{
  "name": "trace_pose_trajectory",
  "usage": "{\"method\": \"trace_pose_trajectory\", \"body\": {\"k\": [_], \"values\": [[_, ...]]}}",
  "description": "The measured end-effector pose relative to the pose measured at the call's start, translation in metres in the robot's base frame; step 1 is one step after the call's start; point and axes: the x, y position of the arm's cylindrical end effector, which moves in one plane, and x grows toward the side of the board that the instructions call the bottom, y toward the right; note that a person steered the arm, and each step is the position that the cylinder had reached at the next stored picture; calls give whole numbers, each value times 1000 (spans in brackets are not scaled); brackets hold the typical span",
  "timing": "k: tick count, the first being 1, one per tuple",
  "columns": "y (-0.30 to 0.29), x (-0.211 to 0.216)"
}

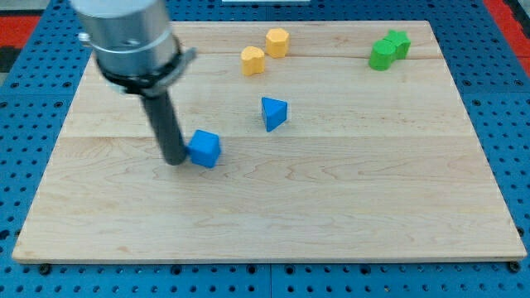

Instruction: Adjust the blue cube below the blue triangle

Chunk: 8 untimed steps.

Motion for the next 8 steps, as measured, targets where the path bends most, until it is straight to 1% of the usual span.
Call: {"method": "trace_pose_trajectory", "body": {"k": [1, 2, 3, 4, 5, 6, 8], "values": [[65, 3], [44, 2], [-21, -4], [4, -11], [53, -20], [66, -30], [64, -24]]}}
